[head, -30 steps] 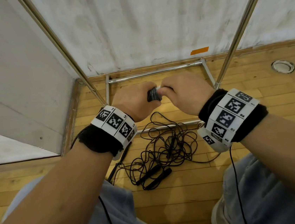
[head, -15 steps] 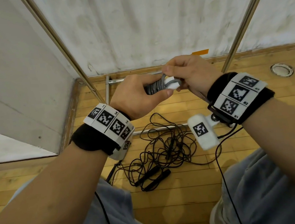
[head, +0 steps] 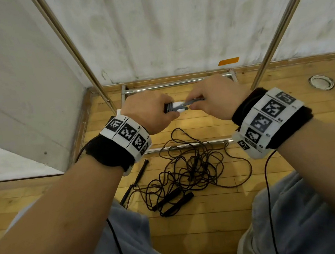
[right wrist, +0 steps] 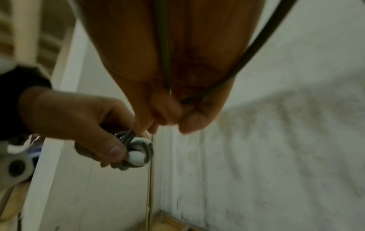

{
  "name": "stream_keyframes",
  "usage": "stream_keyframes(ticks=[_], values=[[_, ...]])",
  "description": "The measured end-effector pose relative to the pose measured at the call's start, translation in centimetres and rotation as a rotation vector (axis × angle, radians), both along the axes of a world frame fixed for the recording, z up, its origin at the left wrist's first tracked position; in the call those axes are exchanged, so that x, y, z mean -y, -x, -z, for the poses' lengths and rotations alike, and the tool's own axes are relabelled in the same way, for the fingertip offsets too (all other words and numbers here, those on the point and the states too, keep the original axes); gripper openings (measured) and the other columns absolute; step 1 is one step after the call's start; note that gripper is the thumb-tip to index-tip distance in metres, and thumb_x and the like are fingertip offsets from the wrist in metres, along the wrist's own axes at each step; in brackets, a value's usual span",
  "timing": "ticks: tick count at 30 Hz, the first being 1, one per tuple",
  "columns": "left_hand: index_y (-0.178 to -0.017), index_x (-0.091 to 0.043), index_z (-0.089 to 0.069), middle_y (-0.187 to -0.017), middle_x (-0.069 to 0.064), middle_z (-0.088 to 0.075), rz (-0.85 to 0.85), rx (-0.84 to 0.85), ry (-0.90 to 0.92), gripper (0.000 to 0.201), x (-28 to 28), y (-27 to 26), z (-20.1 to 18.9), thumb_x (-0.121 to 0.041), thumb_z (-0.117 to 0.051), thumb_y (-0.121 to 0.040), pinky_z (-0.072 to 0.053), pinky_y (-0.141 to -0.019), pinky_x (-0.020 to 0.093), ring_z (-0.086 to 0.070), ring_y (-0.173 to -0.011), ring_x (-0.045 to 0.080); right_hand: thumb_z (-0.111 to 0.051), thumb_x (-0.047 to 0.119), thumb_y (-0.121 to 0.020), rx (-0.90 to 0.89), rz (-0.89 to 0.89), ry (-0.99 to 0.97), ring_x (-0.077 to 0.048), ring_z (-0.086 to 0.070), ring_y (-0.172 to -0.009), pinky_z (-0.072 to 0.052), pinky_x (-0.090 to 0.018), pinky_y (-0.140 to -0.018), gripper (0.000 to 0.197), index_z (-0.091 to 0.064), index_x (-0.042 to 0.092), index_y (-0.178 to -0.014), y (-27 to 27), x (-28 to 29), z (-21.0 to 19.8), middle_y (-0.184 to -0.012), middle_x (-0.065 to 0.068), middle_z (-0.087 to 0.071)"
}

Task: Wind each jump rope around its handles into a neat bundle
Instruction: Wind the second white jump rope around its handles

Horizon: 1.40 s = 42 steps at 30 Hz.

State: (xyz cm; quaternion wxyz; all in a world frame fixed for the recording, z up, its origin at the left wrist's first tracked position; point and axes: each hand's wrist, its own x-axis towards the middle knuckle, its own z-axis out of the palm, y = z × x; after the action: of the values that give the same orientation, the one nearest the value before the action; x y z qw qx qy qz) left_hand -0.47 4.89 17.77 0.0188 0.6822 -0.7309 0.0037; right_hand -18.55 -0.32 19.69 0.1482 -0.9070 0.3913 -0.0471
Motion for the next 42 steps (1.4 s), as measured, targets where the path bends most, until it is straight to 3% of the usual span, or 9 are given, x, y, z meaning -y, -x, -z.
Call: stream_keyframes(ticks=[5, 9, 12, 15, 18, 22, 26, 32, 42], values=[[-0.090, -0.037, -0.061, -0.063, -0.014, -0.052, 0.020, 0.037, -0.029, 0.027, -0.1, 0.1, 0.8, -0.061, -0.049, -0.087, -0.024, -0.047, 0.023, -0.043, -0.057, 0.001, -0.039, 0.035, -0.099, -0.206, 0.028, 0.095, -0.015, -0.045, -0.063, -0.025, -0.027, -0.050, 0.030, -0.064, 0.020, -0.093, -0.4, -0.6, 0.4, -0.069, 0.004, -0.050], [-0.085, -0.036, -0.056, -0.065, -0.013, -0.055, 0.111, -0.013, -0.105, 0.025, -0.4, 1.0, 1.1, -0.060, -0.050, -0.087, -0.034, -0.053, 0.026, -0.053, -0.065, 0.011, -0.035, 0.037, -0.099, -0.181, 0.011, 0.100, -0.020, -0.051, -0.076, -0.033, -0.030, -0.062, 0.031, -0.061, 0.020, -0.094, -0.2, -0.2, 0.3, -0.081, 0.001, -0.056], [-0.086, -0.035, -0.060, -0.063, -0.012, -0.055, 0.157, -0.228, -0.071, 0.026, -0.8, 1.2, 0.0, -0.059, -0.054, -0.085, -0.044, -0.059, 0.030, -0.053, -0.064, 0.012, -0.038, 0.040, -0.098, 0.085, 0.042, -0.124, -0.022, -0.058, -0.077, -0.038, -0.030, -0.061, 0.034, -0.061, 0.024, -0.079, 0.7, 0.9, 0.1, -0.080, -0.003, -0.063], [-0.099, -0.032, -0.070, -0.058, -0.015, -0.056, 0.119, -0.561, 0.029, 0.035, -1.3, 1.4, -1.5, -0.056, -0.059, -0.077, -0.036, -0.055, 0.026, -0.049, -0.055, 0.004, -0.047, 0.046, -0.094, 0.444, 0.128, -0.350, -0.009, -0.052, -0.053, -0.045, -0.021, -0.057, 0.043, -0.062, 0.026, -0.058, 1.5, 1.7, 0.0, -0.056, 0.007, -0.056], [-0.095, -0.029, -0.071, -0.063, -0.013, -0.062, 0.058, -0.970, 0.052, 0.025, -1.6, 2.1, -2.8, -0.045, -0.067, -0.077, -0.041, -0.052, 0.028, -0.053, -0.055, 0.004, -0.049, 0.049, -0.092, 0.701, 0.227, -0.607, -0.014, -0.041, -0.051, -0.043, -0.019, -0.049, 0.051, -0.064, 0.002, -0.079, 1.2, 2.1, 0.1, -0.056, 0.000, -0.046], [-0.091, -0.022, -0.067, -0.075, 0.016, -0.066, -0.049, -1.091, 0.226, 0.017, -1.2, 2.3, -3.4, -0.036, -0.066, -0.083, -0.047, -0.053, 0.045, -0.056, -0.061, 0.024, -0.044, 0.025, -0.099, 0.942, 0.256, -0.801, -0.010, -0.028, -0.041, -0.026, -0.019, -0.037, 0.024, -0.058, 0.018, -0.081, -0.5, 0.8, 0.6, -0.051, 0.006, -0.042], [-0.098, -0.016, -0.066, -0.074, -0.001, -0.065, -0.153, -0.975, 0.277, 0.028, -0.6, 1.9, -2.9, -0.041, -0.063, -0.084, -0.052, -0.065, 0.046, -0.058, -0.065, 0.017, -0.041, 0.019, -0.099, 0.809, 0.237, -0.455, -0.004, -0.033, -0.040, -0.029, -0.020, -0.042, 0.025, -0.057, 0.014, -0.081, -1.6, -0.4, 0.5, -0.056, 0.004, -0.043], [-0.103, -0.024, -0.066, -0.079, -0.007, -0.064, -0.148, -0.779, 0.292, 0.036, -0.3, 0.7, -2.5, -0.052, -0.058, -0.082, -0.052, -0.068, 0.039, -0.059, -0.072, 0.015, -0.046, 0.025, -0.097, 0.301, 0.062, 0.028, -0.016, -0.048, -0.074, -0.036, -0.031, -0.067, 0.019, -0.060, 0.013, -0.099, -1.2, -0.7, 0.1, -0.081, 0.001, -0.057], [-0.115, -0.029, -0.059, -0.082, -0.010, -0.059, -0.176, -0.389, 0.297, 0.039, 0.3, 0.7, -1.2, -0.058, -0.051, -0.088, -0.037, -0.060, 0.028, -0.054, -0.074, 0.015, -0.033, 0.030, -0.101, -0.137, 0.173, 0.016, -0.012, -0.042, -0.057, -0.029, -0.028, -0.048, 0.027, -0.054, 0.015, -0.091, -1.9, -1.2, -0.2, -0.067, 0.002, -0.045]])
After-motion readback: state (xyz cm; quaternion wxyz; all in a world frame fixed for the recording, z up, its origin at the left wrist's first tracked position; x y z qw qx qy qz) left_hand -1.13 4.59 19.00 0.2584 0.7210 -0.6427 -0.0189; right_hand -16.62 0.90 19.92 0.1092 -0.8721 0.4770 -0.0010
